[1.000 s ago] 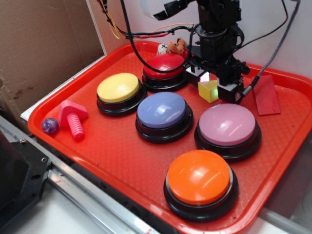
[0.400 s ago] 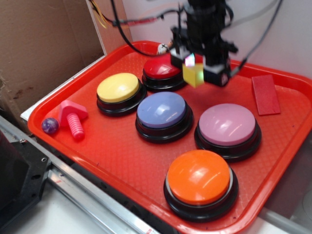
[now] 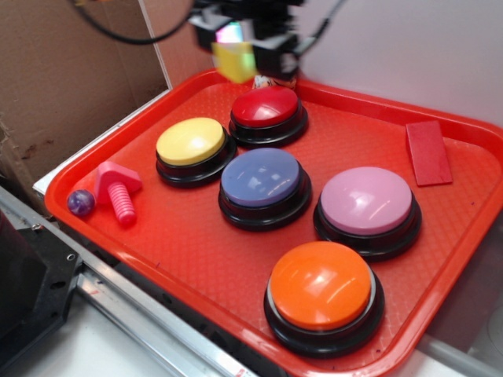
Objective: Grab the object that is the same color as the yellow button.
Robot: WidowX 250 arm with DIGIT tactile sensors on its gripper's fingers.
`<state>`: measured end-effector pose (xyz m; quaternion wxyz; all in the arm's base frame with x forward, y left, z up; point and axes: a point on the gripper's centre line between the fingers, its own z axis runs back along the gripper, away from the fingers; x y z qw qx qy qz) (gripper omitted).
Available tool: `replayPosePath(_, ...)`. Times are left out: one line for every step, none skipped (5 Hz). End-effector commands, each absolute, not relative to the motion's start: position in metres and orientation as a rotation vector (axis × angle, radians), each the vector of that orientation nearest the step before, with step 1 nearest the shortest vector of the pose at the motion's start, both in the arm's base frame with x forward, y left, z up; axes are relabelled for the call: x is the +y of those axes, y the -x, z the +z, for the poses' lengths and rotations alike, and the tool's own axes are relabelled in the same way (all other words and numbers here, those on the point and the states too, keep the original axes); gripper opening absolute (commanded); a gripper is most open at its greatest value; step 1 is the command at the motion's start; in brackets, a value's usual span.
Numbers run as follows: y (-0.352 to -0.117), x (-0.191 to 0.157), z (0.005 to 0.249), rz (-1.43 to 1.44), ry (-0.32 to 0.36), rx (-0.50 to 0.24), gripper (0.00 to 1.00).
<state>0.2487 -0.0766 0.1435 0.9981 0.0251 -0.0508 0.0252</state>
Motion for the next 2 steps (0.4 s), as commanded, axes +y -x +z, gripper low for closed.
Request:
replayPosePath(-0.2073, -0.0685, 0.1545, 0.047, -0.047, -0.193, 0.00)
replayPosePath(-0.1979, -0.0738, 0.1503, 0.039, -0.063, -0.218, 0.00)
